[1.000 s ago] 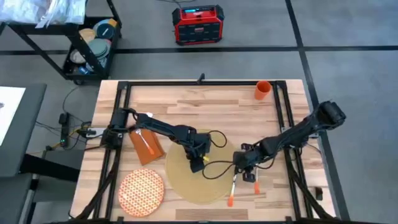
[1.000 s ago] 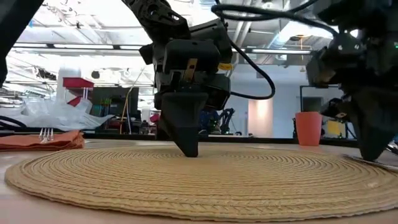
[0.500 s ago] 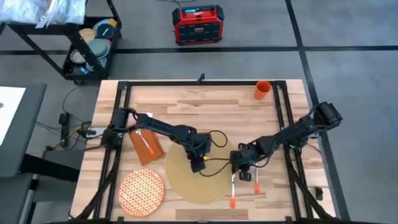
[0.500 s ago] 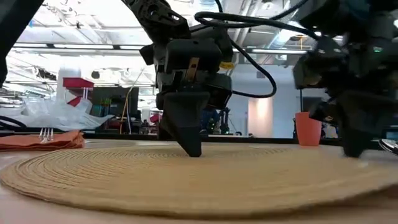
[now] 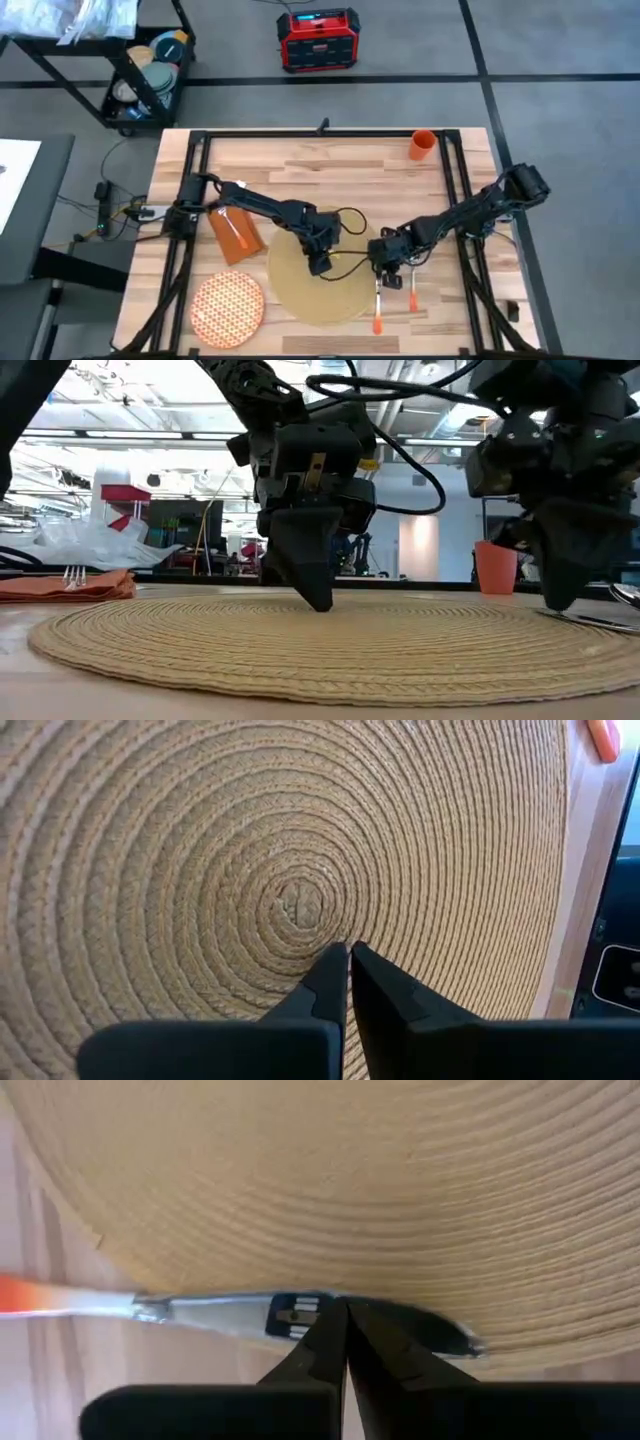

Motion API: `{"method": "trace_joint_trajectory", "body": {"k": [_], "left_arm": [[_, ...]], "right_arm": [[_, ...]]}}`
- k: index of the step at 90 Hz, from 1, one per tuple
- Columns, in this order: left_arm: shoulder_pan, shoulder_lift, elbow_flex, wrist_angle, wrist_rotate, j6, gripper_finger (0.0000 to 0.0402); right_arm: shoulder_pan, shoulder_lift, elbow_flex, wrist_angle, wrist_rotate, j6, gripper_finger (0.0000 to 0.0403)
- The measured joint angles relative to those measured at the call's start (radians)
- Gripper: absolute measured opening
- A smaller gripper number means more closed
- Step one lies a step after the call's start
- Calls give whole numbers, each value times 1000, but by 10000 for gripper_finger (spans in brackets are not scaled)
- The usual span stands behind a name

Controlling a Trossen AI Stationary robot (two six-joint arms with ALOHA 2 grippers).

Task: Set table place
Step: Put the table knife on the placemat

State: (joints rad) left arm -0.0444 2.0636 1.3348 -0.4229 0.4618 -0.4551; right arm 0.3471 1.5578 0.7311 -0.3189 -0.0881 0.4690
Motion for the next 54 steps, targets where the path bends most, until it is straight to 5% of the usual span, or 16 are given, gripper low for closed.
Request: {"method": "trace_joint_trajectory", "body": {"k": [54], "left_arm": [[0, 0, 0, 8, 1, 2, 0]], "right_arm": [[-15, -1, -29, -2, 18, -41, 0]]}}
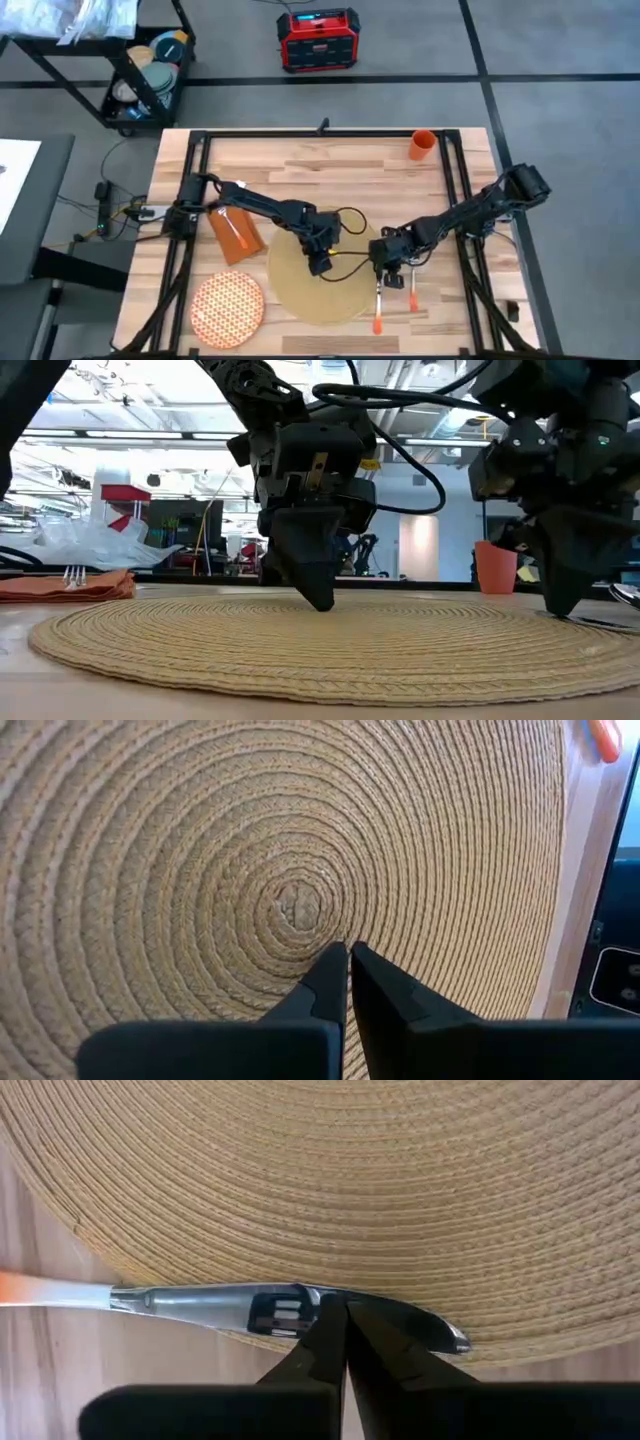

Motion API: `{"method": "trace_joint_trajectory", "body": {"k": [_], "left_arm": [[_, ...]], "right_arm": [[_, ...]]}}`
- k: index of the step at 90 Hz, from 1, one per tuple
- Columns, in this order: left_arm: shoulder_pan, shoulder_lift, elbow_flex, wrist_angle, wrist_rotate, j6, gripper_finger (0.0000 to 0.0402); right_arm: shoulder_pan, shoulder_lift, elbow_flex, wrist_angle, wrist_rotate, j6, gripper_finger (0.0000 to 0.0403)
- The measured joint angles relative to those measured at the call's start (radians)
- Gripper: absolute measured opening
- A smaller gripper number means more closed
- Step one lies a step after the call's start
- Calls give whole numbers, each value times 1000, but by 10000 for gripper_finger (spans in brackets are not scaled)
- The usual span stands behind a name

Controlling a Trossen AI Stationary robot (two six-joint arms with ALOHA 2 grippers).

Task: Set table place
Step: Put the table knife on the placemat

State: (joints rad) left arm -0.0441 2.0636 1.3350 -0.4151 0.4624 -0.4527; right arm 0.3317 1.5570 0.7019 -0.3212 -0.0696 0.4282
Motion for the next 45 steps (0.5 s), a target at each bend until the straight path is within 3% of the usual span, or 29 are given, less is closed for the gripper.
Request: {"method": "trace_joint_trajectory", "body": {"k": [17, 45], "left_arm": [[0, 0, 0, 27, 0, -1, 0], [0, 0, 0, 32, 1, -8, 0]], "right_arm": [[-26, 0, -2, 19, 2, -26, 0], [-178, 4, 24, 26, 19, -139, 0]]}}
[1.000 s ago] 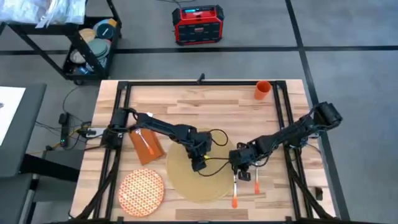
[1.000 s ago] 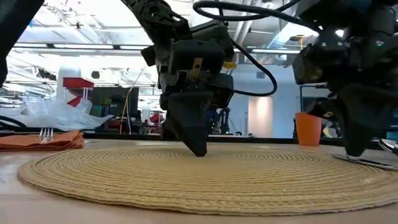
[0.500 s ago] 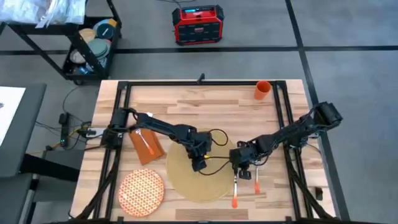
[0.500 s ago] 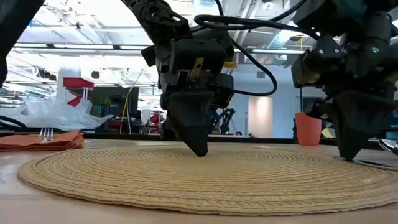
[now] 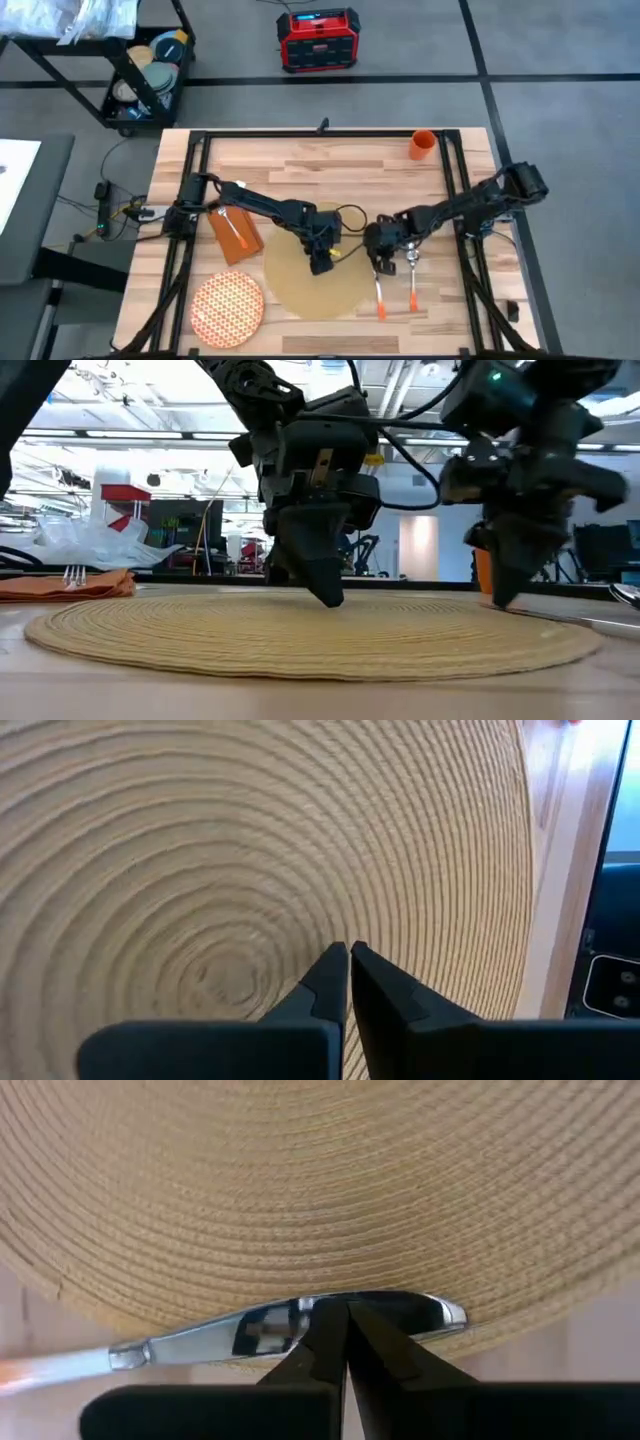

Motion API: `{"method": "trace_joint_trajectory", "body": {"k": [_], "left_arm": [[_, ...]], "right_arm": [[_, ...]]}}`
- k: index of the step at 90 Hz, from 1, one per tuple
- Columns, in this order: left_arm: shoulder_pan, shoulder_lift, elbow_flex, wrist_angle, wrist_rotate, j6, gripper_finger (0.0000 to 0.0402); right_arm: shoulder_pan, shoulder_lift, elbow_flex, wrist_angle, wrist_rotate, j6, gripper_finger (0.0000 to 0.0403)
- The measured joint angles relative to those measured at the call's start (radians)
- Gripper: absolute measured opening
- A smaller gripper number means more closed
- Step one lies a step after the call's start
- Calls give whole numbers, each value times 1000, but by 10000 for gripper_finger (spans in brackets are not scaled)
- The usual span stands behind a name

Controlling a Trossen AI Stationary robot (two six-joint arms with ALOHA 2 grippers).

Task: Set table place
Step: Put the table knife on the placemat

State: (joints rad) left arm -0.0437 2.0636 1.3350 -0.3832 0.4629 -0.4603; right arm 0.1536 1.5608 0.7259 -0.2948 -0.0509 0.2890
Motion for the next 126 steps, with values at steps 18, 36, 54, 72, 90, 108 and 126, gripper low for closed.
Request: {"method": "trace_joint_trajectory", "body": {"k": [18, 36, 54, 72, 90, 108, 126], "left_arm": [[0, 0, 0, 28, -1, -1, 0], [0, 0, 0, 54, -16, -35, 0], [0, 0, 0, 54, -24, -37, 0], [0, 0, 0, 53, -34, -35, 0], [0, 0, 1, 53, -34, -33, 0], [0, 0, 1, 53, -34, -34, 0], [0, 0, 1, 53, -34, -34, 0]], "right_arm": [[-66, 0, 31, 49, 0, -66, 0], [-63, -20, 92, -27, 21, -60, 0], [72, -42, 100, -221, 27, -20, 0], [180, -34, 101, -212, 37, -13, 0], [159, -34, 97, -185, 54, -6, 0], [172, -34, 40, -100, -7, 48, 0], [174, -34, 38, -99, -11, 50, 0]]}}
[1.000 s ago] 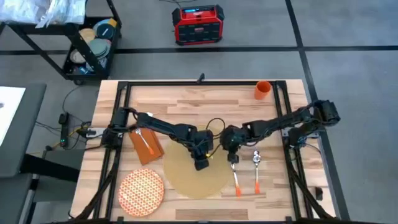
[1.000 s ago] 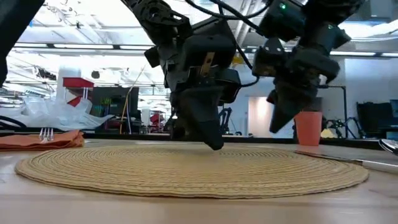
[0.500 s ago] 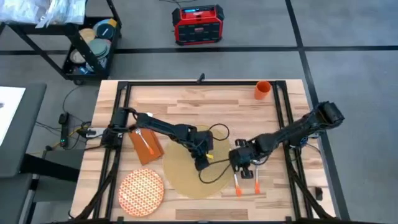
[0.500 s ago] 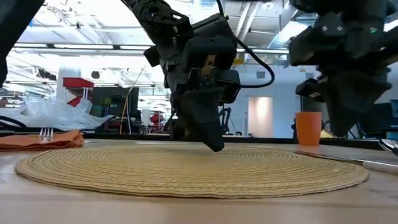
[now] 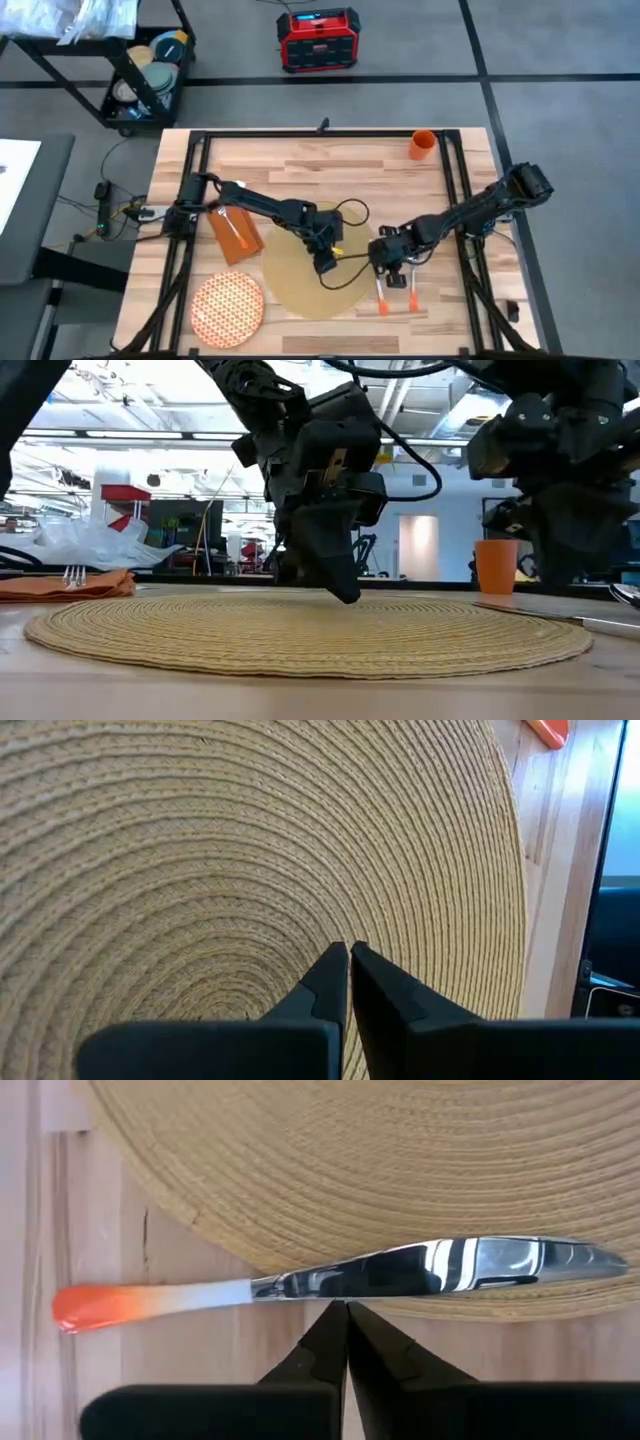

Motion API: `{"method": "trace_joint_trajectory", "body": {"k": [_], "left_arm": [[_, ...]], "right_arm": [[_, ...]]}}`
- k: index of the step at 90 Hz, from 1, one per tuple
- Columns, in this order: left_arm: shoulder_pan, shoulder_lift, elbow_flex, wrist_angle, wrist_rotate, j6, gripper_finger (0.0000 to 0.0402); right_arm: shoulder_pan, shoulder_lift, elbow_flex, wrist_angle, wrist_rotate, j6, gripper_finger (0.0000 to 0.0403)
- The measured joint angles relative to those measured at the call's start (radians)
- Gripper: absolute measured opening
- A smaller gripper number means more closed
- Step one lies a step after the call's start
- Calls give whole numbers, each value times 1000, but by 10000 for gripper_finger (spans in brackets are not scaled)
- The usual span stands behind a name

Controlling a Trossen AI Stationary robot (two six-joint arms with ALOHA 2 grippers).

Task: Set table place
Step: Put the table knife on the placemat

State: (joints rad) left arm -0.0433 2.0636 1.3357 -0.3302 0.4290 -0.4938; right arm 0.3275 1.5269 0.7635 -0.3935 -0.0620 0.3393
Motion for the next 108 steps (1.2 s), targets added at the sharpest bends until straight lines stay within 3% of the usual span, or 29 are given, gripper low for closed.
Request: {"method": "trace_joint_trajectory", "body": {"k": [37, 54, 108], "left_arm": [[0, 0, 0, 0, 0, 10, 0], [0, 0, 0, 0, 0, 9, 0], [0, 0, 0, 14, 0, 11, 0]], "right_arm": [[42, 0, -10, 2, -35, 34, 0], [78, 0, -63, 90, -68, 107, 0], [59, 46, -65, 110, -67, 132, 0]]}}
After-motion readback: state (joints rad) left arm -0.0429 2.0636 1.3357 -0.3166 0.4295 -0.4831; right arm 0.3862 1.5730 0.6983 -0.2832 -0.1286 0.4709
